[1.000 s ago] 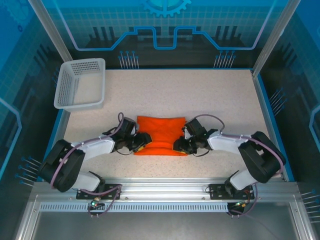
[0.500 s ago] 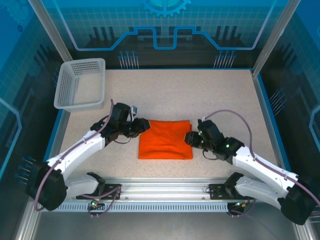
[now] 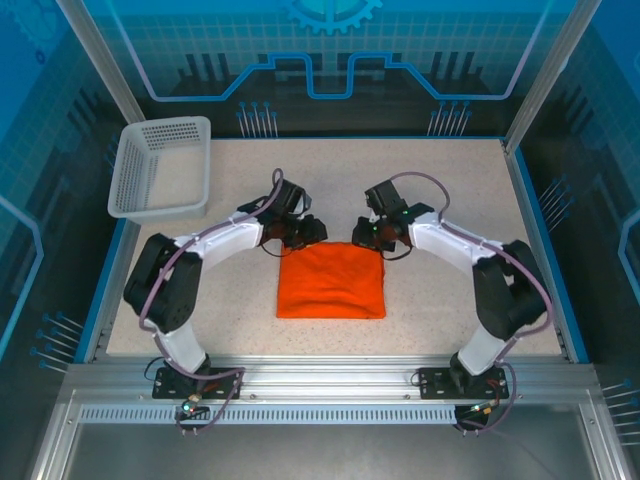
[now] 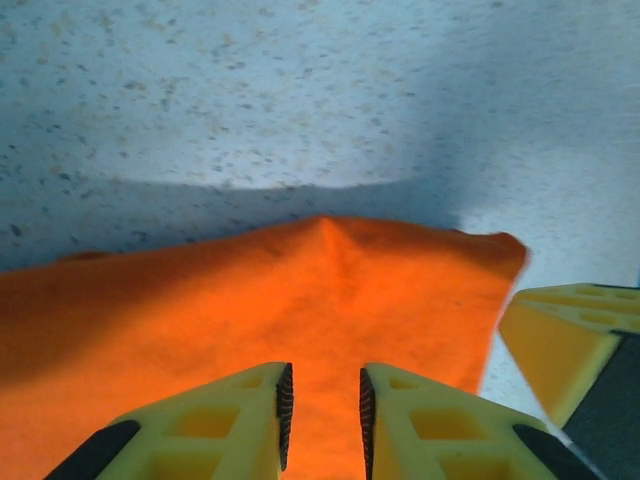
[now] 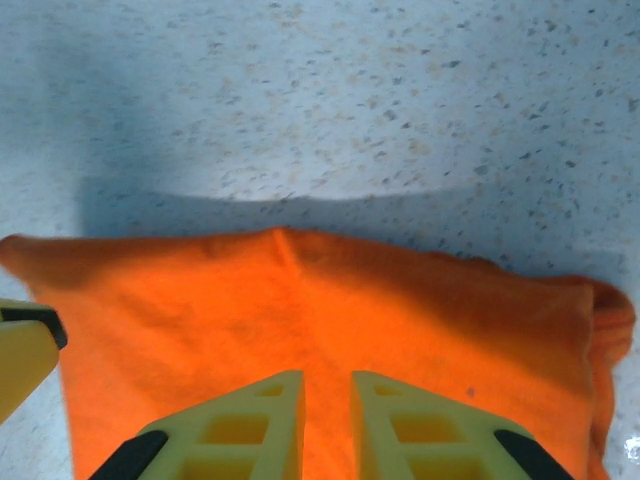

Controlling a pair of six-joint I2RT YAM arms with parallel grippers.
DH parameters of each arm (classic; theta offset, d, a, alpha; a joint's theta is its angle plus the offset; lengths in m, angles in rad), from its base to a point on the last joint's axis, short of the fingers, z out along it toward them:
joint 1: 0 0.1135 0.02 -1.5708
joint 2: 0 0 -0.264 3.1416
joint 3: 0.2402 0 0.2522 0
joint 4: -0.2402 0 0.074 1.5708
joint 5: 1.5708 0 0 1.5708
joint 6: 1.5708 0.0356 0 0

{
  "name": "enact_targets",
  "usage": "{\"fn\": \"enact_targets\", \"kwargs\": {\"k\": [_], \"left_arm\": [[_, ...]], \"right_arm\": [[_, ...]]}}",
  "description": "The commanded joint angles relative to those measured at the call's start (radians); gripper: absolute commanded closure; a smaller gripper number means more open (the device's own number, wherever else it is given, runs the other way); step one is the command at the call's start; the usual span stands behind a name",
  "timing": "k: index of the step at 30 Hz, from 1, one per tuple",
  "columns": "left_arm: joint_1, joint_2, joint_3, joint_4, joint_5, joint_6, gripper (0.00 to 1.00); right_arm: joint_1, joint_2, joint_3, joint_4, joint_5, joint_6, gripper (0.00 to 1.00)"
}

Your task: Fold and stack the t-shirts

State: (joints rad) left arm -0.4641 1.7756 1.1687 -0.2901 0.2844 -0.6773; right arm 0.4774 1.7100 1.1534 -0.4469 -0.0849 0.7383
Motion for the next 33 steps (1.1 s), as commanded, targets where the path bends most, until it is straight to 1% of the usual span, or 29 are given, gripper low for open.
{"fn": "enact_targets", "kwargs": {"k": [1,6,9,11,16,20,22,25,27,30,33], "left_arm": [[0.07,0.04,-0.032,0.012,-0.011,0.041,0.74],[0.191,0.093,-0.13,0.123,0.057,0.014,0.74],[0.23,0.139,-0.153,0.168,0.095,-0.002,0.74],[0.241,0.159,-0.164,0.187,0.106,-0.003,0.74],[0.252,0.17,-0.169,0.197,0.099,-0.001,0.73],[0.256,0.147,-0.157,0.174,0.093,0.001,0.71],[0.256,0.109,-0.156,0.158,0.088,-0.003,0.68],[0.236,0.005,-0.168,0.128,0.058,-0.013,0.61],[0.196,-0.079,-0.158,0.059,0.006,0.002,0.53],[0.113,-0.189,-0.157,-0.018,-0.07,0.021,0.43],[0.041,-0.267,-0.179,-0.047,-0.071,0.02,0.37]], "right_arm": [[-0.064,0.081,0.033,-0.039,-0.089,-0.029,0.81],[-0.138,0.177,0.018,-0.001,-0.161,-0.043,0.81],[-0.168,0.219,0.016,0.019,-0.198,-0.04,0.81],[-0.184,0.236,0.014,0.032,-0.215,-0.04,0.8],[-0.212,0.243,0.005,0.051,-0.238,-0.038,0.75],[-0.225,0.195,-0.01,0.063,-0.238,-0.042,0.69],[-0.225,0.143,-0.028,0.082,-0.245,-0.043,0.65],[-0.204,0.032,-0.063,0.105,-0.232,-0.046,0.56],[-0.175,-0.055,-0.095,0.107,-0.207,-0.05,0.52],[-0.139,-0.166,-0.178,0.142,-0.209,-0.028,0.48],[-0.109,-0.208,-0.238,0.137,-0.265,-0.017,0.48]]}}
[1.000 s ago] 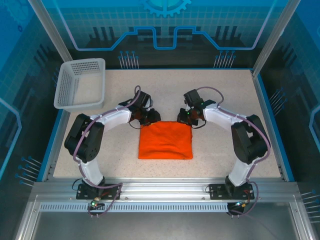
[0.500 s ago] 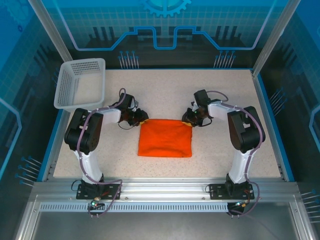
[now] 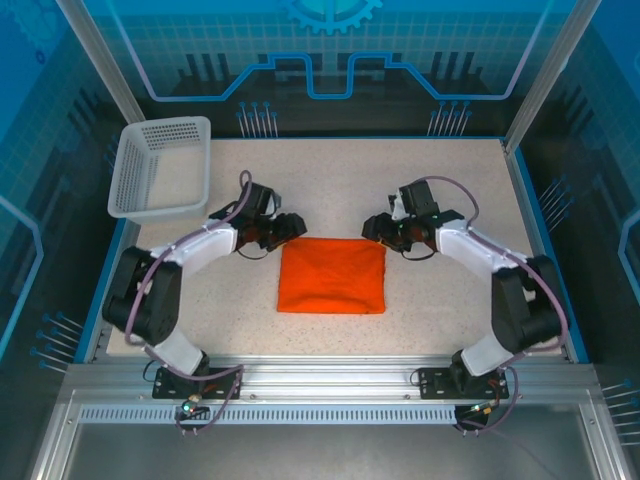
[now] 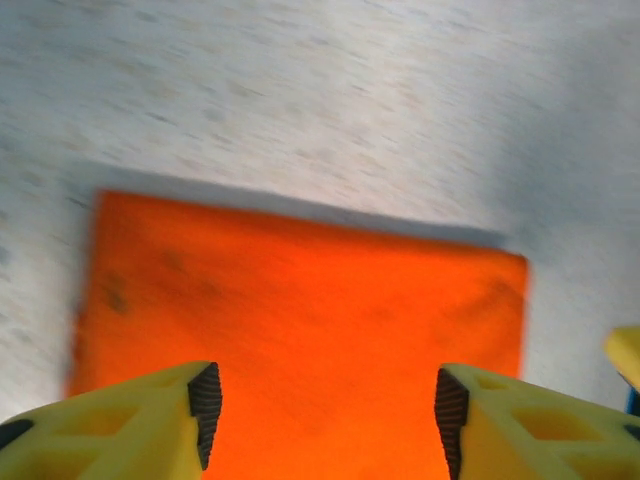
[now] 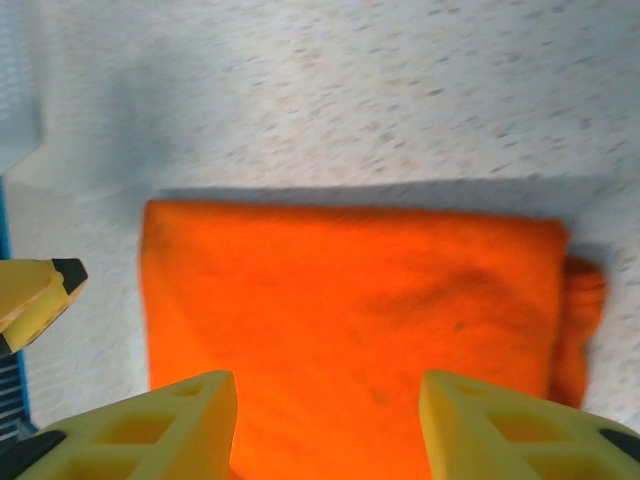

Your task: Fold and stack the t-shirts

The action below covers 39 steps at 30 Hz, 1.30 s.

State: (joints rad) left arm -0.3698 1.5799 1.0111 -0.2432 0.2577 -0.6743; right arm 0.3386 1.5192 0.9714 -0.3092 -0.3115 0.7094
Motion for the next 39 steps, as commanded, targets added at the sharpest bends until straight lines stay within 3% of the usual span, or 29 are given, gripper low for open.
{"fn": "enact_targets", "kwargs": {"k": [1,6,13,19,22,30,35,39], "left_arm": [[-0.072,-0.09,-0.035,-0.098,-0.041,0.015,0.35],[-0.178,-0.195,-0.13,-0.143,-0.038,0.036,0.19],[-0.282,-0.292,-0.289,-0.141,-0.01,-0.007,0.17],[-0.295,-0.372,-0.36,-0.173,-0.081,-0.03,0.14],[-0.294,-0.43,-0.35,-0.223,-0.127,-0.026,0.01],[-0.292,-0.599,-0.18,-0.464,-0.293,0.074,0.01],[-0.288,-0.657,-0.034,-0.593,-0.394,0.191,0.01],[-0.273,-0.692,0.013,-0.647,-0.427,0.253,0.01]], "right_arm": [[0.039,-0.019,-0.065,-0.018,-0.055,0.007,0.48],[0.095,-0.086,-0.126,-0.173,0.034,-0.064,0.38],[0.117,-0.208,-0.198,-0.271,0.065,-0.06,0.35],[0.135,-0.124,-0.141,-0.371,0.235,-0.099,0.3],[0.135,-0.042,-0.105,-0.346,0.259,-0.116,0.3],[0.147,0.164,0.034,-0.288,0.265,-0.158,0.45],[0.141,0.239,0.097,-0.337,0.345,-0.157,0.75],[0.078,0.283,0.143,-0.359,0.389,-0.166,0.91]]}}
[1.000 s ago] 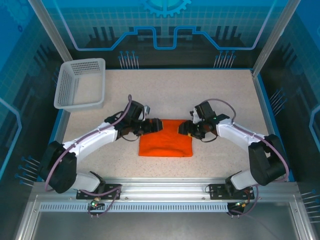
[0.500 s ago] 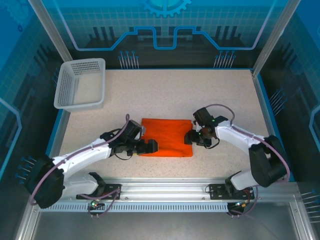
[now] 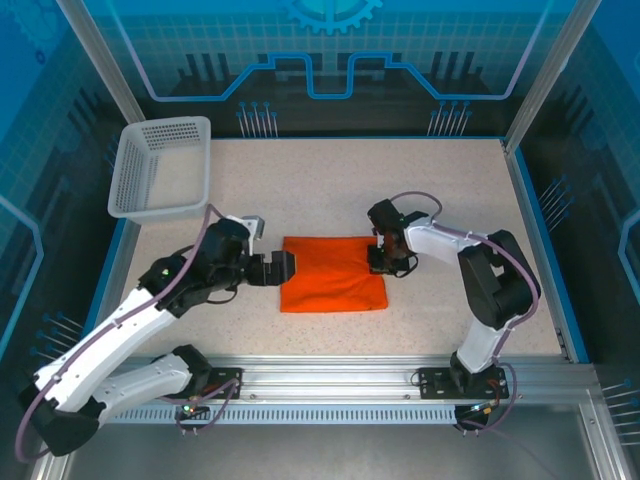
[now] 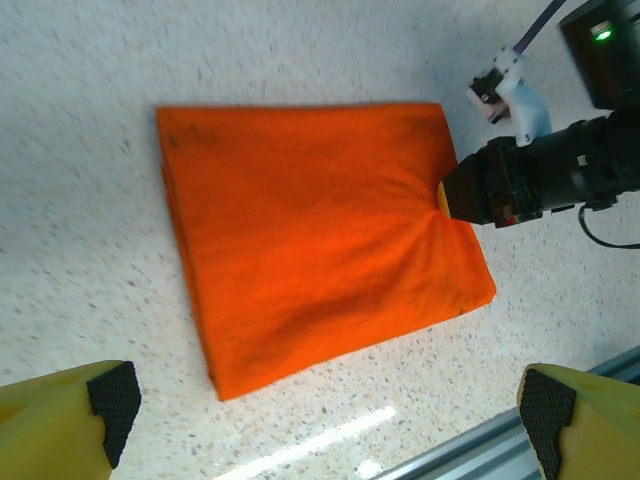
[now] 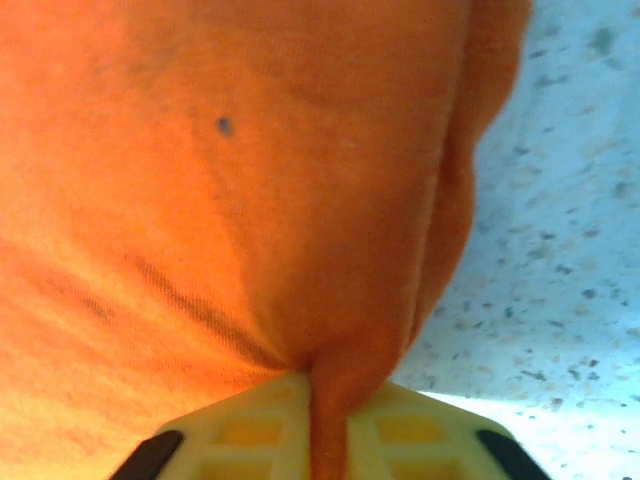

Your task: Fold and stack the t-shirts

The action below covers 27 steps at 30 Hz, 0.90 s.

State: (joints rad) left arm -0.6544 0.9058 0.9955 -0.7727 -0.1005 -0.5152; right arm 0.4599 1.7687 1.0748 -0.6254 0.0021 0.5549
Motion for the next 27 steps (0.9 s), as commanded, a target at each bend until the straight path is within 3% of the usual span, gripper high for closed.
{"fn": "enact_targets", "kwargs": {"k": [1,6,16,27], "left_arm": [[0.015,-0.024,0.032,-0.126,-0.069,0.112,0.01],[0.033,-0.063,-0.029,-0.105,-0.086,0.172,0.01],[0.084,-0.017,-0.098,-0.044,0.027,0.171,0.01],[0.139,0.013,-0.102,-0.029,0.051,0.174,0.01]], "right_arm": [[-0.072,0.048,0.063,-0.058,0.091,-0.019,0.93],[-0.206,0.117,0.227,-0.126,0.163,-0.088,0.97],[-0.409,0.352,0.594,-0.273,0.392,-0.199,1.0],[-0.602,0.552,0.979,-0.351,0.454,-0.219,1.0]]}}
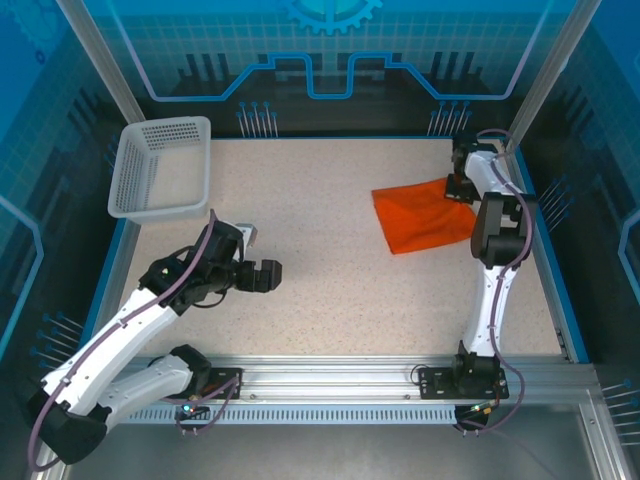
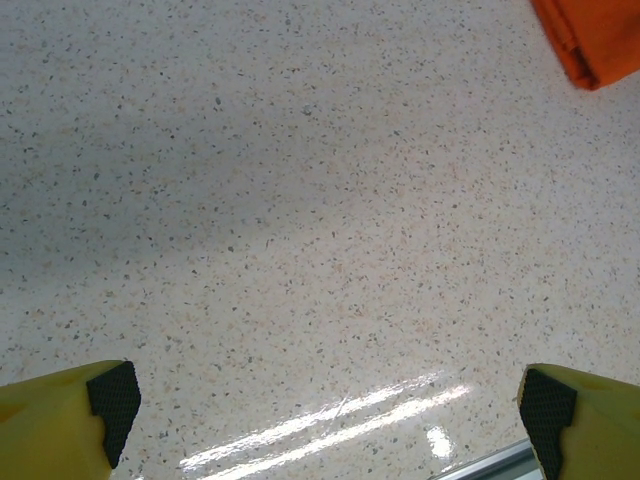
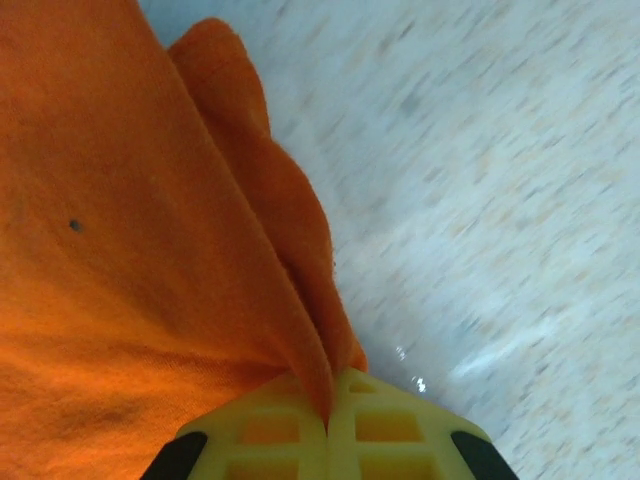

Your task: Fold and stack the t-shirts

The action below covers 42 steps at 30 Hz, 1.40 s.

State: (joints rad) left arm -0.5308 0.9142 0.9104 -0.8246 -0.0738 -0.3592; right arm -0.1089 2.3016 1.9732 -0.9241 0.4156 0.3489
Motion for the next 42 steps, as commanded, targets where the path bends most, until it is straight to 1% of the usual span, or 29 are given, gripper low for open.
{"fn": "enact_targets", "kwargs": {"k": [1,3,8,11,16,21,24,28,30,32,34,36,37,40,42], "left_arm": [[0.021,0.008,-0.017,0.023,0.025,0.019,0.01],[0.03,0.017,-0.019,0.028,0.03,0.017,0.01],[0.051,0.049,-0.017,0.033,0.05,0.017,0.01],[0.054,0.065,-0.018,0.036,0.06,0.02,0.01],[0.058,0.077,-0.018,0.037,0.062,0.022,0.01],[0.065,0.081,-0.017,0.039,0.069,0.024,0.01],[0.066,0.081,-0.018,0.039,0.072,0.026,0.01],[0.066,0.079,-0.018,0.039,0.076,0.028,0.01],[0.066,0.076,-0.019,0.039,0.08,0.028,0.01],[0.066,0.073,-0.019,0.039,0.082,0.03,0.01],[0.066,0.07,-0.019,0.039,0.083,0.03,0.01],[0.066,0.066,-0.019,0.039,0.082,0.031,0.01],[0.066,0.065,-0.019,0.039,0.08,0.03,0.01],[0.066,0.059,-0.017,0.036,0.074,0.031,0.01],[0.069,0.051,-0.016,0.033,0.063,0.029,0.01]], "right_arm": [[-0.044,0.054,0.108,-0.052,0.051,-0.014,1.0],[-0.066,0.076,0.163,-0.057,0.064,-0.006,1.0],[-0.125,0.144,0.3,-0.082,0.039,0.04,1.0],[-0.139,0.197,0.378,-0.111,0.063,0.058,1.0],[-0.155,0.236,0.443,-0.122,0.086,0.101,0.99],[-0.158,0.286,0.521,-0.16,0.093,0.114,0.9],[-0.161,0.285,0.523,-0.165,0.102,0.133,0.85],[-0.165,0.267,0.515,-0.182,0.113,0.177,0.63],[-0.171,0.234,0.475,-0.175,0.105,0.216,0.51],[-0.174,0.175,0.399,-0.141,0.1,0.244,0.39],[-0.175,0.11,0.323,-0.114,0.106,0.275,0.31],[-0.174,0.016,0.205,-0.05,0.095,0.296,0.27],[-0.174,-0.054,0.122,0.008,0.075,0.302,0.25],[-0.174,-0.226,-0.094,0.158,0.008,0.32,0.15],[-0.165,-0.323,-0.213,0.236,-0.024,0.33,0.14]]}}
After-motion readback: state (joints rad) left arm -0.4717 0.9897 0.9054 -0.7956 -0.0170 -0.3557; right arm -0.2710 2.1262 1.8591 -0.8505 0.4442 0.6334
